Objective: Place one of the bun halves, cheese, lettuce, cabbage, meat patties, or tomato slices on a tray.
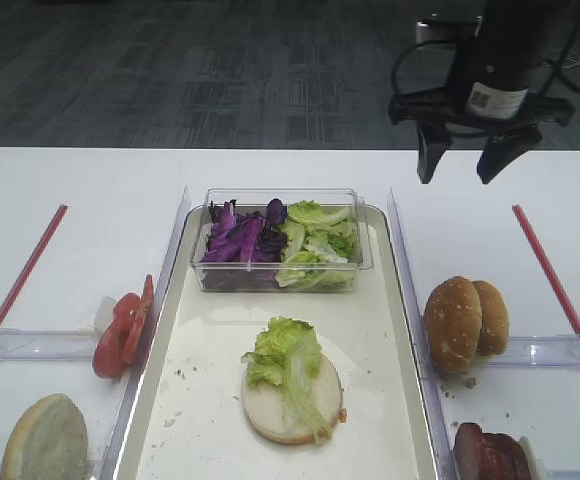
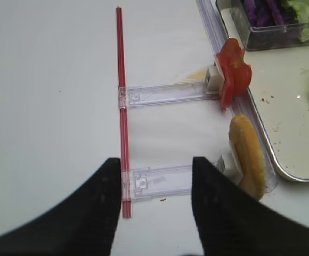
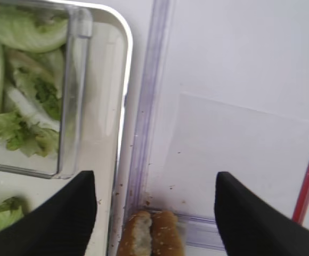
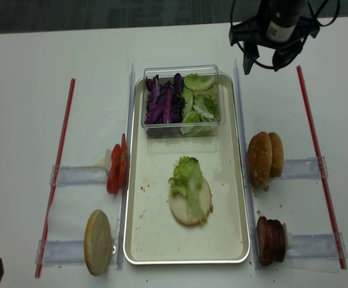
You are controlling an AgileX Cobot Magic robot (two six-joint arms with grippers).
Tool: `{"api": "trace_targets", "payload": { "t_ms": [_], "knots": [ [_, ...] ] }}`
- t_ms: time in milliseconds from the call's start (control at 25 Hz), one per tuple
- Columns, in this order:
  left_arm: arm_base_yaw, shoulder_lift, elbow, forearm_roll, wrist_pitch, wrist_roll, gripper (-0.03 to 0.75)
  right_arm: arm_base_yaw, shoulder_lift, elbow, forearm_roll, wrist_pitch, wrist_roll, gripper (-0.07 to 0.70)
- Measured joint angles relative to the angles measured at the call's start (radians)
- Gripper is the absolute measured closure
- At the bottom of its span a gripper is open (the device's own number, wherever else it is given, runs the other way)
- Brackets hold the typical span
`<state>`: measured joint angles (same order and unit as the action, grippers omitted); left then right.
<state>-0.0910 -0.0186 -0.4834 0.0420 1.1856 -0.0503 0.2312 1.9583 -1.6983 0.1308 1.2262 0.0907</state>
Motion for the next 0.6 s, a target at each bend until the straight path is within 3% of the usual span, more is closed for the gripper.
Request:
{"api": "trace_targets", "payload": {
  "t_ms": [280, 600],
  "knots": [
    [0.0, 0.0, 0.0, 0.0, 0.0, 0.0, 0.419, -0.093, 0.0, 0.0, -0.021, 0.0, -0.017, 0.14],
    [0.0, 0.0, 0.0, 0.0, 0.0, 0.0, 0.419, -0.109, -0.004, 0.0, -0.045, 0.002, -0.033, 0.14]
  ]
}}
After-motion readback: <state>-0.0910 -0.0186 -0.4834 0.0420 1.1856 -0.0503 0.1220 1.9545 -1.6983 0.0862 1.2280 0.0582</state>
